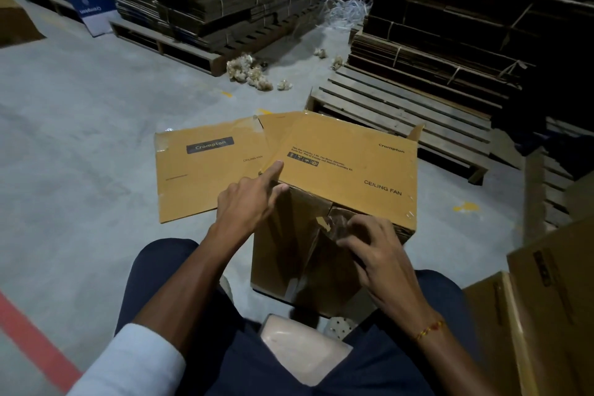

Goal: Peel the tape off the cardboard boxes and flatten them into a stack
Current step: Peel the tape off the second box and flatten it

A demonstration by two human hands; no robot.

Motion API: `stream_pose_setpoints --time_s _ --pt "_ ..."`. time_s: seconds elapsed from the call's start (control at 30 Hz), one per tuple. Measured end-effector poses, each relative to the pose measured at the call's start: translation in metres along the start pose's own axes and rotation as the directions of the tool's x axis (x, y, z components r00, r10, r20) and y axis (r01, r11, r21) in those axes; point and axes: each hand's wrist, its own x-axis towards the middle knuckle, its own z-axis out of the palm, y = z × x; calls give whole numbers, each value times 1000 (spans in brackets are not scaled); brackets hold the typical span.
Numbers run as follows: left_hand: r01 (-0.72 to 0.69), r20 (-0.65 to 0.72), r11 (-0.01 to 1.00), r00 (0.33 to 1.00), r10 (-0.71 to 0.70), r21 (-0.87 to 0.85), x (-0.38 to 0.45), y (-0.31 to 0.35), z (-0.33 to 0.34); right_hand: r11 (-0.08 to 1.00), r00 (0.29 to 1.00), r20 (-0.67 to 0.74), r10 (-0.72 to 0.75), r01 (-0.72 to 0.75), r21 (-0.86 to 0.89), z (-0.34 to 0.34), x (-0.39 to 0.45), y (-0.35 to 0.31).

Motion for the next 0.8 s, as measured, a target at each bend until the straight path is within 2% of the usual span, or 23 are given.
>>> stream_pose_setpoints --time_s 0.17,0.23,0.27,0.3,0.37,0.4,0.43,0.47,0.53,0.6,0.63,0.7,0.77,0.8 --pt "-23 -2 1000 1000 23 -10 3 9 3 998 1000 -6 18 -17 66 10 -18 9" --pt "-24 -8 1000 1000 24 -11 5 12 5 979 992 -75 98 -83 186 16 -17 8" --pt "-22 -13 1000 1000 22 -8 5 13 5 944 978 -100 184 -147 296 19 -15 3" --pt "-23 -17 1000 1000 23 -3 6 13 4 878 955 -99 280 -212 429 23 -12 -5" --pt "-34 -26 999 999 35 20 8 14 4 661 892 -13 452 -325 677 31 -6 -31" --pt "-40 -27 999 999 41 30 8 15 3 566 865 43 500 -365 739 37 -3 -46" --pt "-44 -27 998 999 45 41 8 16 2 528 852 79 517 -390 754 41 -1 -59" --pt "-40 -24 998 999 42 48 8 16 3 560 864 100 493 -403 724 46 -1 -69" --pt "-27 -21 998 999 28 52 9 13 3 683 914 214 345 -401 610 52 -4 -82" --pt "-26 -27 998 999 27 49 11 9 2 778 921 337 195 -354 519 56 -12 -85" --pt "-30 -32 998 999 32 50 12 8 2 782 913 377 157 -348 517 56 -15 -84" --pt "-33 -35 998 999 34 51 15 8 1 685 897 391 204 -416 598 51 -19 -78" --pt "-19 -32 999 999 20 35 19 8 0 461 852 361 378 -512 725 41 -15 -66" --pt "-16 -33 1000 999 17 22 21 8 0 353 827 330 456 -508 786 36 -11 -57"
